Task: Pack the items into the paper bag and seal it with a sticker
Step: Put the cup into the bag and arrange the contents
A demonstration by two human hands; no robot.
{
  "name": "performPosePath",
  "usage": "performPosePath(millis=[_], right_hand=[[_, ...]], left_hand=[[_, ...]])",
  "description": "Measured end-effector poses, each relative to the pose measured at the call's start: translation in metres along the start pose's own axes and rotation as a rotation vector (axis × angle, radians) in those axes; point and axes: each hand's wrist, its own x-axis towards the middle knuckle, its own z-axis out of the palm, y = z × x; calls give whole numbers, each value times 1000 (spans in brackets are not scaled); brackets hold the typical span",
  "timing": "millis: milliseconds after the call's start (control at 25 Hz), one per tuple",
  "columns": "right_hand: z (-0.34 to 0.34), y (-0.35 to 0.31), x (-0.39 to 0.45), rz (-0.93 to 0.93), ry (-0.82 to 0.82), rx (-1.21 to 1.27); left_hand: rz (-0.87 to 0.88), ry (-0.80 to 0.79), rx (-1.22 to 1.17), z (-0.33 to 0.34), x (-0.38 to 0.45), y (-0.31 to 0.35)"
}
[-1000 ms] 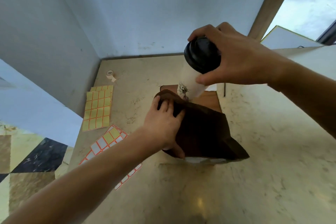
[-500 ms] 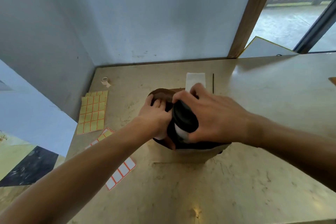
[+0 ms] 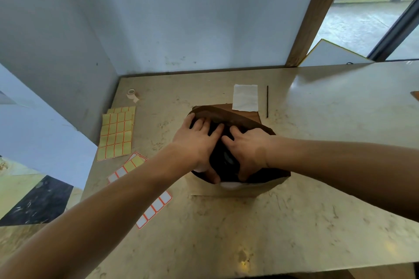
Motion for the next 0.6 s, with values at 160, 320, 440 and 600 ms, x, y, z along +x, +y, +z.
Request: performPosePath(millis=[160,320,440,600], right_hand=[[19,-1,24,-72,-35,-32],[21,-3,50,-135,-32,-92],[28,-14,69,-153,-28,-83],[49,-26,79,-126,-40,-70]], left_hand=[[8,35,-64,4,1,-2],[7,64,-92,7,0,-3],[11,89,-95,10,0,-4],[10,96,-85,13,0,-5]])
